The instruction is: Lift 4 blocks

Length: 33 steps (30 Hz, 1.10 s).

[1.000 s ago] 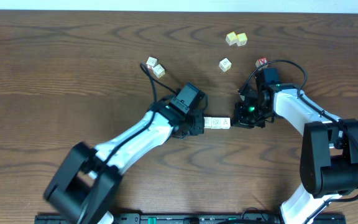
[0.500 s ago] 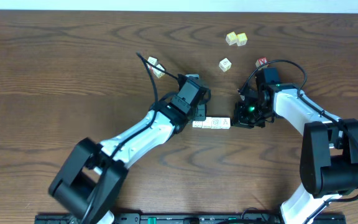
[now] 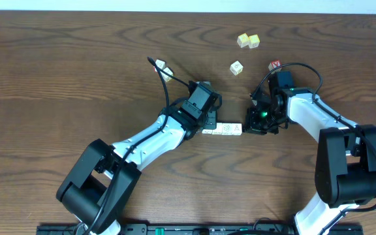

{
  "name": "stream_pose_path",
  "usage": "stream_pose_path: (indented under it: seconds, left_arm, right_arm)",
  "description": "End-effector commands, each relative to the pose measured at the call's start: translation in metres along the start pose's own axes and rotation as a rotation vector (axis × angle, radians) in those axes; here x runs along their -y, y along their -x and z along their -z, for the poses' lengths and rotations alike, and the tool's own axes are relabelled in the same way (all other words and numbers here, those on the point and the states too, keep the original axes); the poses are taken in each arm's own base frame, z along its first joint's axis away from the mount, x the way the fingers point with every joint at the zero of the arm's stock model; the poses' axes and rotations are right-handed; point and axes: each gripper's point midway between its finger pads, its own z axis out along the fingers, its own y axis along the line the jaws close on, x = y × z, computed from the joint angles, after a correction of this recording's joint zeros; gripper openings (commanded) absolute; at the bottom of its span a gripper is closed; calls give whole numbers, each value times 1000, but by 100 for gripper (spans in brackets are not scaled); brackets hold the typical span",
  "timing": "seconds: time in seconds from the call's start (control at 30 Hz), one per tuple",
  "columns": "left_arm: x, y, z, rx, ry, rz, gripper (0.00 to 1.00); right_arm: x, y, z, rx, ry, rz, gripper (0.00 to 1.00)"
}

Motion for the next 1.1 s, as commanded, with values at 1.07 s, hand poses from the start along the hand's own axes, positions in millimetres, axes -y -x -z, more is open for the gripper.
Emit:
stream_pose_path:
  seconds: [1.07]
  left_arm:
    - [1,-8,-3,-39,-11,-8,7]
  right_arm:
    - [1,-5,-4,-23,-3,-16,1]
